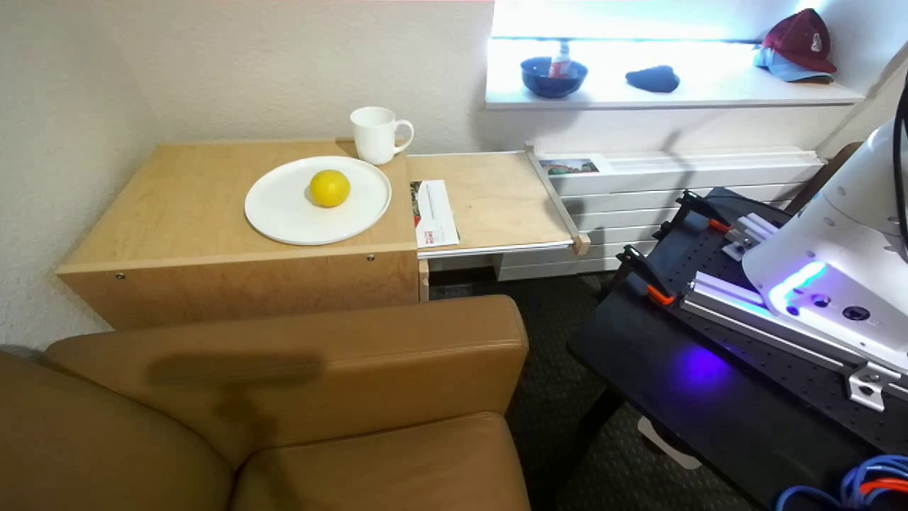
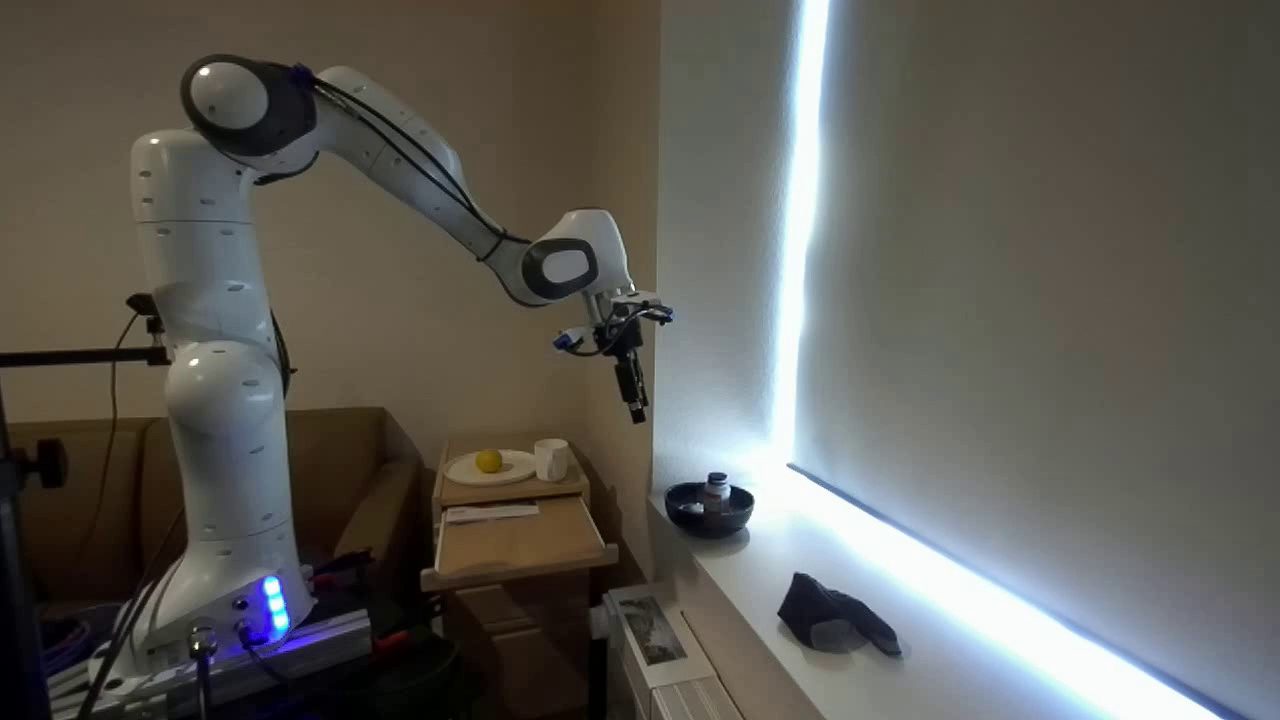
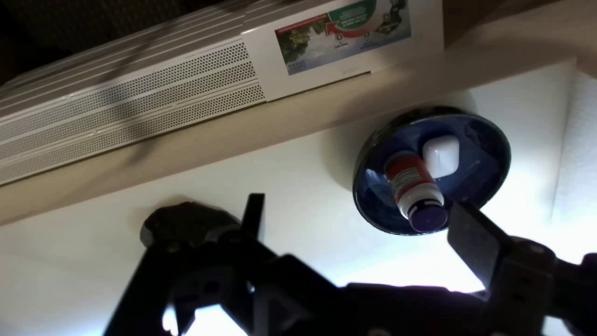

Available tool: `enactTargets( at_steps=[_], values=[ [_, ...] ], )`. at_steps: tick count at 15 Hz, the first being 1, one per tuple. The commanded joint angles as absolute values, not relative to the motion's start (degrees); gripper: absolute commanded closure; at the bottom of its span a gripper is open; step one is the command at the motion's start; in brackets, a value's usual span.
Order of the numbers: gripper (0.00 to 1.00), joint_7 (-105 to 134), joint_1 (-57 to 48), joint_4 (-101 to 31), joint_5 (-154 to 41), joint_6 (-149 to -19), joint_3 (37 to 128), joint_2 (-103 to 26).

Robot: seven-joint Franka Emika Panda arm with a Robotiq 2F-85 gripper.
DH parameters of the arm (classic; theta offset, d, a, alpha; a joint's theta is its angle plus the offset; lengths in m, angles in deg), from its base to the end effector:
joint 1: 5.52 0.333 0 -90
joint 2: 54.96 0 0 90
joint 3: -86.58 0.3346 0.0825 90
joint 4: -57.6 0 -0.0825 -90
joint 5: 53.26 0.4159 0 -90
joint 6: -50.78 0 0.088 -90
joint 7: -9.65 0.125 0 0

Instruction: Pick up the container from the black bowl by the window and put it on next to the bowl.

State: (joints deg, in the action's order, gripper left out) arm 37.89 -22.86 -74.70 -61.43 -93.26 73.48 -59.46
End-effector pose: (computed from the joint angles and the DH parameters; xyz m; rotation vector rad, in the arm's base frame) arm 0.4778 -0.2818 0.3868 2.7089 -1.3461 0.4267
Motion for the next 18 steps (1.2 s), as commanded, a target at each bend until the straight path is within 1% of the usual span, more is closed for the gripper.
enactTargets(
  at_steps=[1, 2, 4, 6, 7, 10, 12, 15, 16, 18],
  values=[
    [0.0, 48.7, -22.05, -65.42, -58.97, -96.96, 73.43, -48.42],
    [0.0, 52.98, -21.4, -62.95, -60.11, -98.03, 72.86, -45.74],
    [0.0, 60.22, -19.3, -57.45, -59.66, -96.0, 72.09, -41.14],
    [0.0, 55.89, -19.34, -53.52, -53.22, -89.68, 73.41, -39.3],
    [0.0, 56.86, -18.49, -58.39, -56.4, -94.64, 71.76, -41.77],
    [0.0, 56.73, -17.79, -54.52, -53.98, -91.66, 72.09, -39.34],
    [0.0, 50.8, -18.19, -56.92, -56.02, -95.32, 72.38, -39.95],
    [0.0, 35.54, -24.25, -54.05, -45.27, -96.08, 79.74, -35.74],
    [0.0, 31.48, -22.05, -52.22, -42.59, -95.2, 77.31, -33.79],
    [0.0, 32.15, -20.65, -48.97, -44.52, -94.58, 75.27, -29.67]
  ],
)
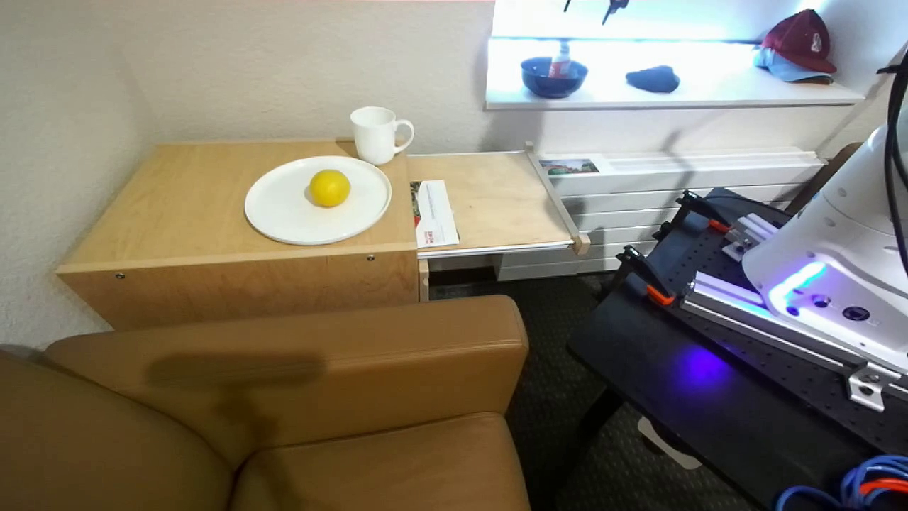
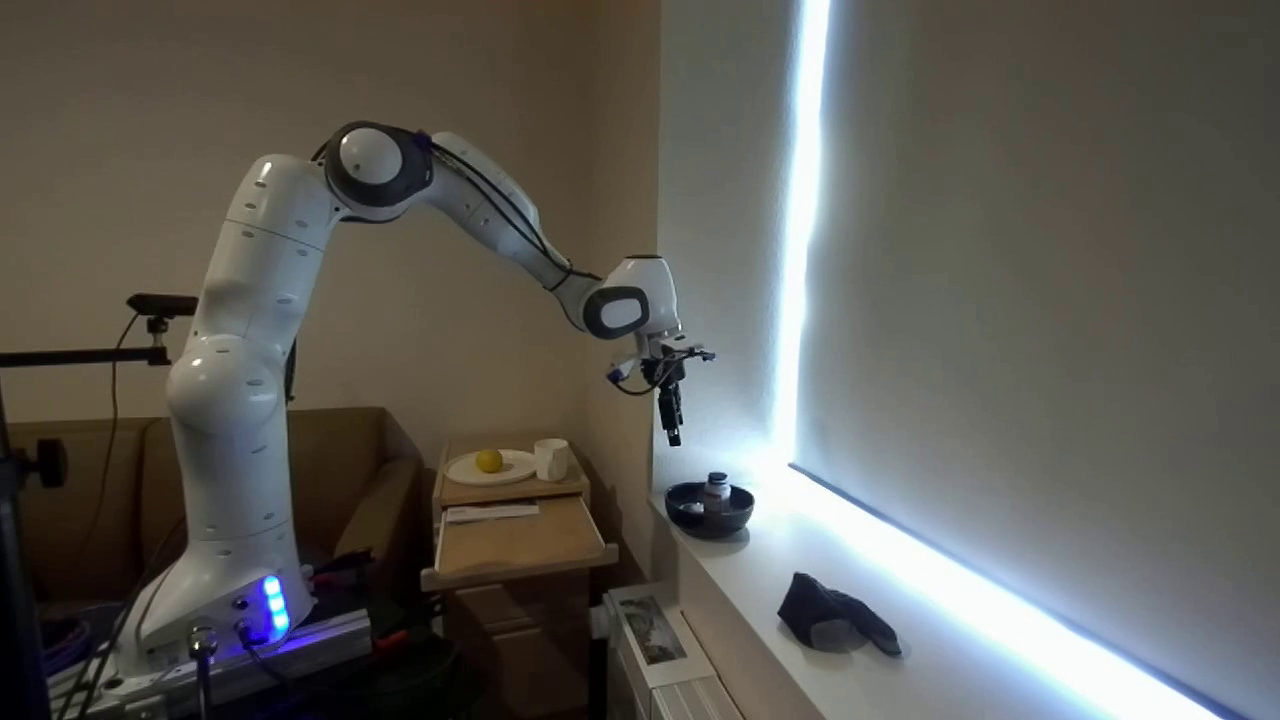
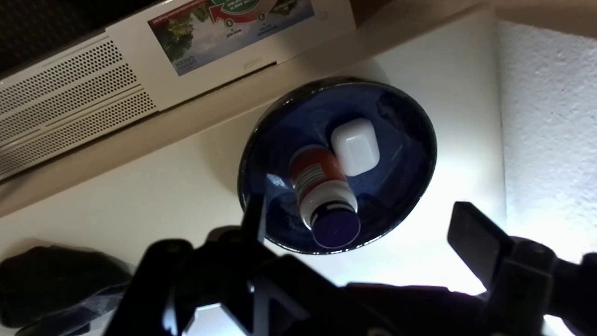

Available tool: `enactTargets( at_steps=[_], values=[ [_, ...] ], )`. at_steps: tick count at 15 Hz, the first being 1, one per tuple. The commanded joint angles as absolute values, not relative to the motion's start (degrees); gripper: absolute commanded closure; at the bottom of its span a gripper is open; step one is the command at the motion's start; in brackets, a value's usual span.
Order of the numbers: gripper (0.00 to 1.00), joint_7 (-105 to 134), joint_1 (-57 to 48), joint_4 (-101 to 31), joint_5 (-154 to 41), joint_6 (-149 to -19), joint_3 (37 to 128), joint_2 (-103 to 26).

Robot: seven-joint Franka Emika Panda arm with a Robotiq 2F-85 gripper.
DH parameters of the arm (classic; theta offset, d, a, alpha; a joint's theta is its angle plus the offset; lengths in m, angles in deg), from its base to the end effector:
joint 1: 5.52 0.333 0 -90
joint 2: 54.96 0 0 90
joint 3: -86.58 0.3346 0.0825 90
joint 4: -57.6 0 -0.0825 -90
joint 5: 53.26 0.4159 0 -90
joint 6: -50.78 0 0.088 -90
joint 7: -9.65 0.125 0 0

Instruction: Pick up the container from the black bowl by the window and put it on next to the bowl.

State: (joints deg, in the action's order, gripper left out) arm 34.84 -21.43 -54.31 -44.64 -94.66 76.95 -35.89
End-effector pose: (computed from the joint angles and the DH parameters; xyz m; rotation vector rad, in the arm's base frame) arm 0.6083 -0.2852 0.3157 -2.7063 1.4472 -0.3997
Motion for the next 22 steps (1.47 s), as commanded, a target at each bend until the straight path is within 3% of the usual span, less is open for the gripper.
enactTargets(
  at_steps=[1, 5, 12, 22],
  values=[
    [0.0, 35.99, -18.89, -47.3, -47.82, -95.71, 72.88, -27.07],
    [0.0, 44.78, -15.28, -39.68, -51.13, -95.3, 67.93, -17.93],
    [0.0, 55.0, -14.22, -28.39, -47.57, -93.4, 68.24, -10.58],
    [0.0, 58.82, -14.89, -25.42, -50.45, -89.4, 66.49, -5.97]
  ],
)
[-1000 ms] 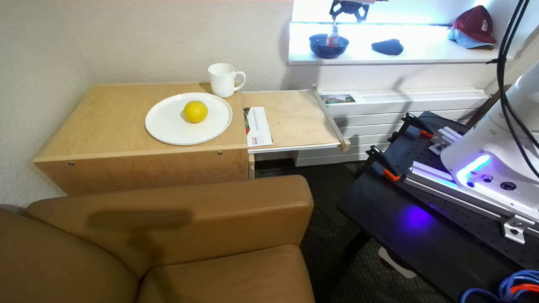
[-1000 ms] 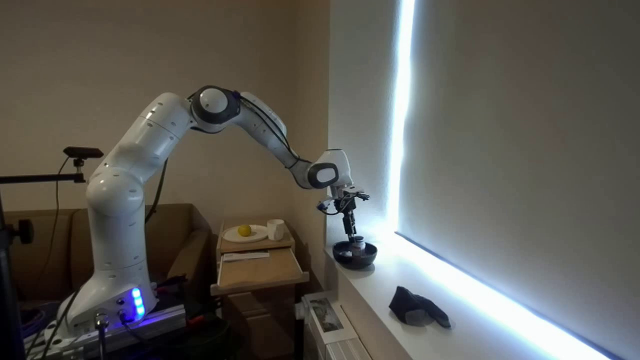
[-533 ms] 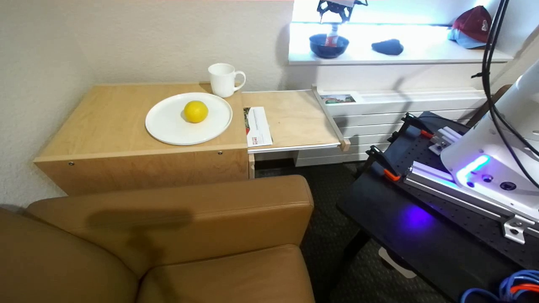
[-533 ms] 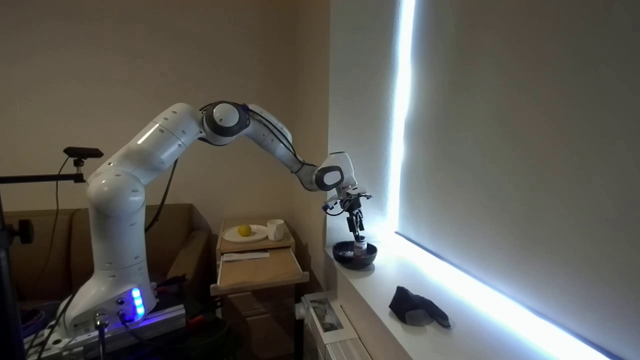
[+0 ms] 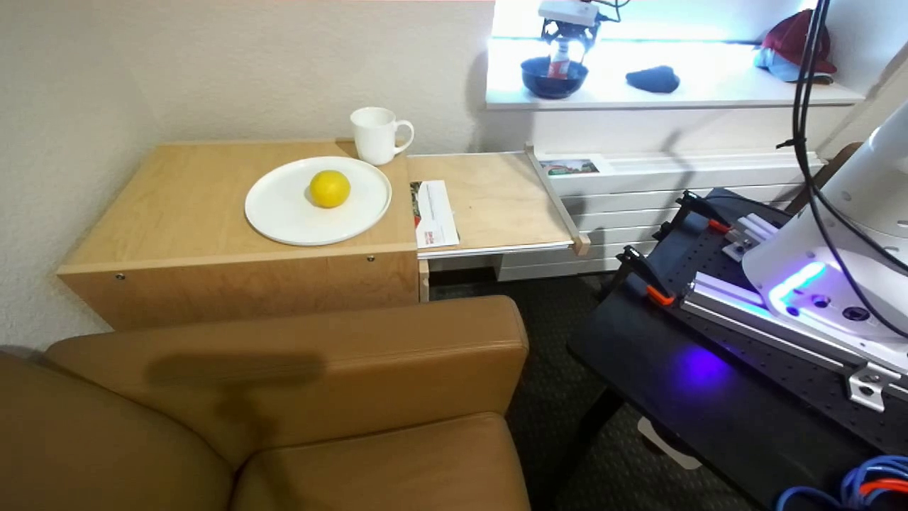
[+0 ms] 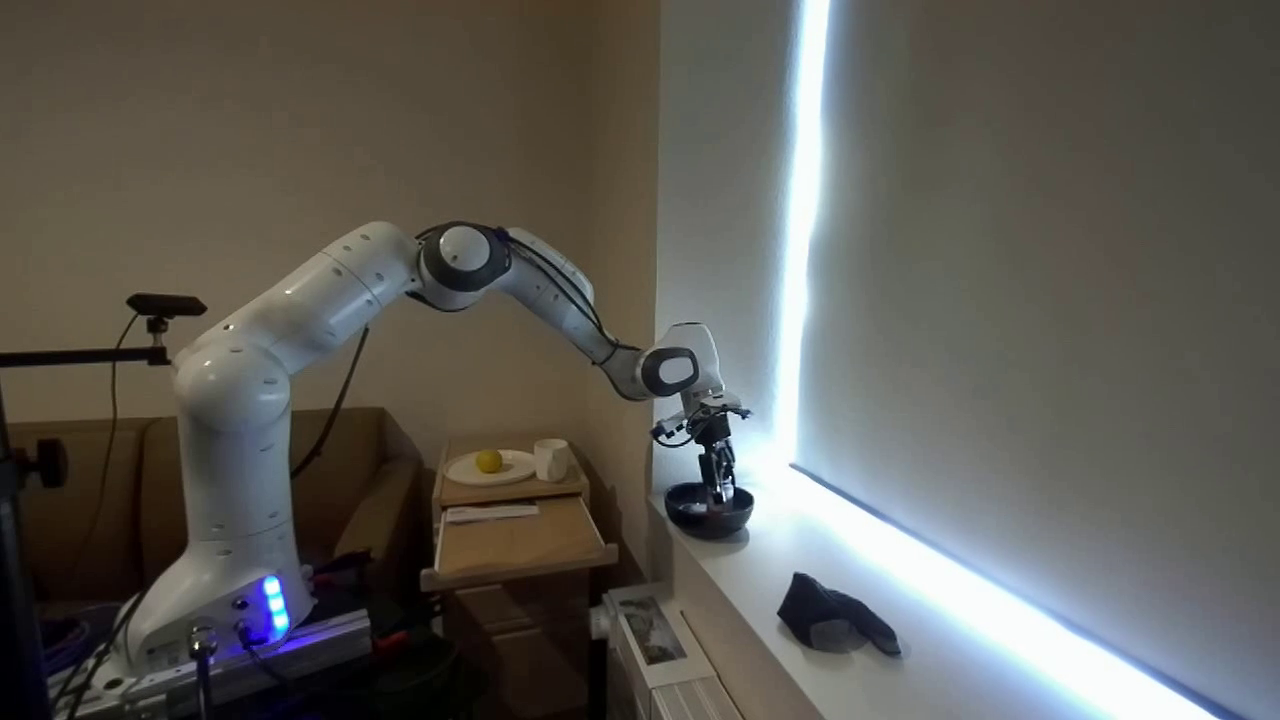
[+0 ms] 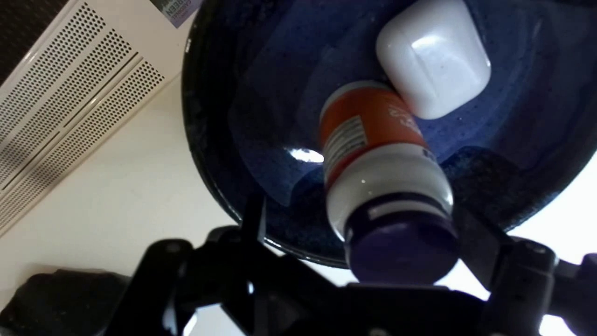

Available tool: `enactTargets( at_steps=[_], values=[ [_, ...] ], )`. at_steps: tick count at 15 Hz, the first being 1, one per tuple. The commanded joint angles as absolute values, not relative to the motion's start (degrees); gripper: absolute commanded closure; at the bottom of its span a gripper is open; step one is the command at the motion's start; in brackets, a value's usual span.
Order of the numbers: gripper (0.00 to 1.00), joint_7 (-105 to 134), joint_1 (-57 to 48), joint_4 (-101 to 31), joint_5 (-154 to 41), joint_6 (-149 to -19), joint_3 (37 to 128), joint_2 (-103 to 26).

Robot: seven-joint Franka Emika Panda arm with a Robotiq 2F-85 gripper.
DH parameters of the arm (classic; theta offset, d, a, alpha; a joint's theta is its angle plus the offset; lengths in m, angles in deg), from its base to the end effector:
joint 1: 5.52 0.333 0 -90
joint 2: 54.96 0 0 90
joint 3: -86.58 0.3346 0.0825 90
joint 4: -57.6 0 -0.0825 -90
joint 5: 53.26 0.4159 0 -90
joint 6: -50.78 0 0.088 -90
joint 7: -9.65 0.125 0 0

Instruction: Pick up the container from the black bowl by the window and put it on next to the bowl.

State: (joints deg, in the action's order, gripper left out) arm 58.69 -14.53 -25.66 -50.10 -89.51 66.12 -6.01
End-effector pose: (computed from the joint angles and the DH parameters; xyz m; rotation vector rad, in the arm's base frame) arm 0.7043 -0.3371 0.1910 2.3692 -1.7446 0.3324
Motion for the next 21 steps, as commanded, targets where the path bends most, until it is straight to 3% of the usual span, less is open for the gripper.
enactTargets(
  at_steps=[1, 8, 9, 10, 16, 21],
  values=[
    [0.0, 58.91, -14.9, -25.14, -50.48, -89.21, 66.46, -5.72],
    [0.0, 58.52, -15.33, -25.1, -49.75, -88.41, 67.5, -5.64],
    [0.25, 59.11, -15.17, -25.01, -49.73, -88.53, 67.28, -5.54],
    [0.27, 59.33, -15.15, -24.93, -49.7, -88.31, 67.28, -5.57],
    [0.69, 59.85, -14.92, -24.26, -49.39, -87.39, 67.55, -5.7],
    [0.7, 61.33, -15.76, -23.71, -48.82, -86.16, 67.29, -7.92]
  ],
)
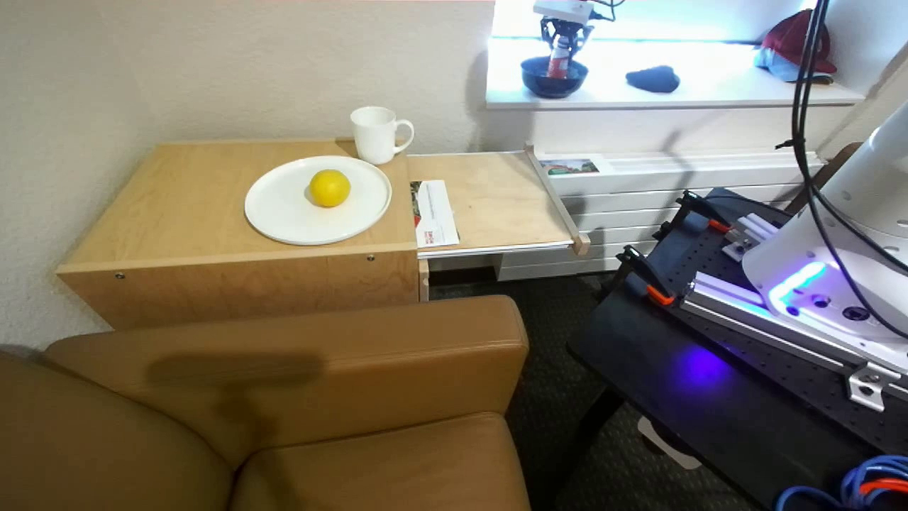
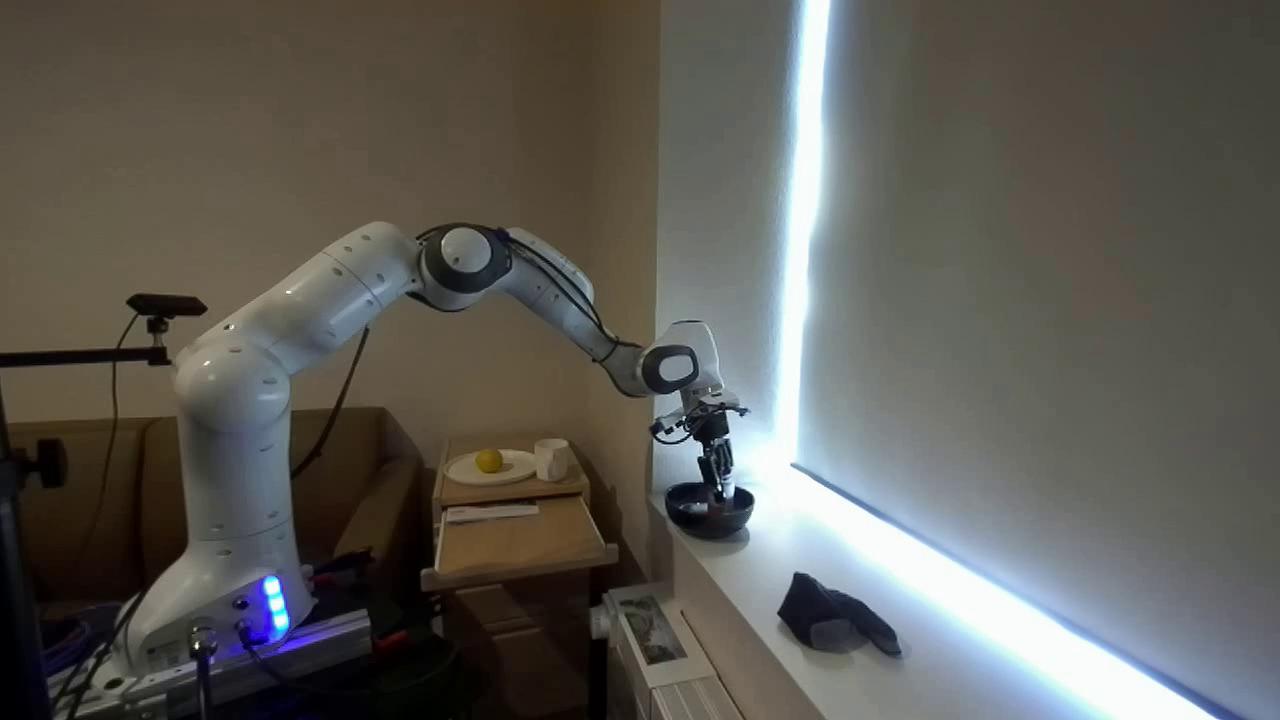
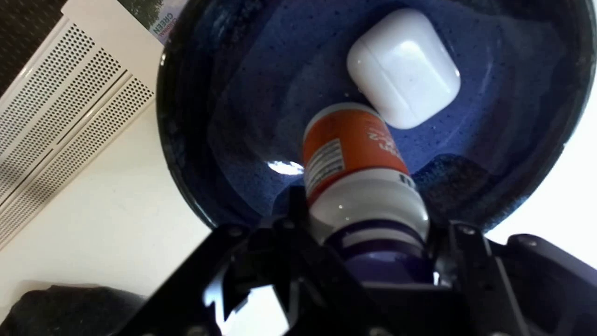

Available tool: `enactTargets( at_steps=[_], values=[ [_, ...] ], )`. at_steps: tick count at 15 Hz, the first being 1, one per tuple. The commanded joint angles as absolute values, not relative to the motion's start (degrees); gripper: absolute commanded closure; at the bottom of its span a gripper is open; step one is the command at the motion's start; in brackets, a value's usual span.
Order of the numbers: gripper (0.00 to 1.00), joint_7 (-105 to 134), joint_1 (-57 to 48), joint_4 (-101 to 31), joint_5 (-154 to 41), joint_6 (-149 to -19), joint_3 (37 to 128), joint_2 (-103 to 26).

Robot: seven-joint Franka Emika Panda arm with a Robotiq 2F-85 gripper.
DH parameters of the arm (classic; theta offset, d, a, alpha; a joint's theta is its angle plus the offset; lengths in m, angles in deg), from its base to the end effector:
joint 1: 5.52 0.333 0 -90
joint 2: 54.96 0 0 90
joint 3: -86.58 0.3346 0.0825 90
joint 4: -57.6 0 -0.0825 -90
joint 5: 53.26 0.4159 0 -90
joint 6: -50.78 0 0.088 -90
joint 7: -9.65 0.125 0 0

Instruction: Pick up the container from the black bowl by the window and put it on next to the bowl.

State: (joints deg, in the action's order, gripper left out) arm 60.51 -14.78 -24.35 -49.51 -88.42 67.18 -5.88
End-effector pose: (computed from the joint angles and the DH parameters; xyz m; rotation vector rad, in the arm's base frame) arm 0.7126 -0.3291 0.1949 2.3624 -1.7956 0.3310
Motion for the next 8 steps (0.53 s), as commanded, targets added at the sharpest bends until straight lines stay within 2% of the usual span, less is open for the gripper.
enactTargets(
  at_steps=[1, 8],
  values=[
    [0.7, 60.92, -16.6, -23.8, -48.44, -86.53, 67.54, -8.59],
    [0.7, 64.79, -19.67, -20.29, -50.02, -80.48, 63.64, -10.38]
  ],
)
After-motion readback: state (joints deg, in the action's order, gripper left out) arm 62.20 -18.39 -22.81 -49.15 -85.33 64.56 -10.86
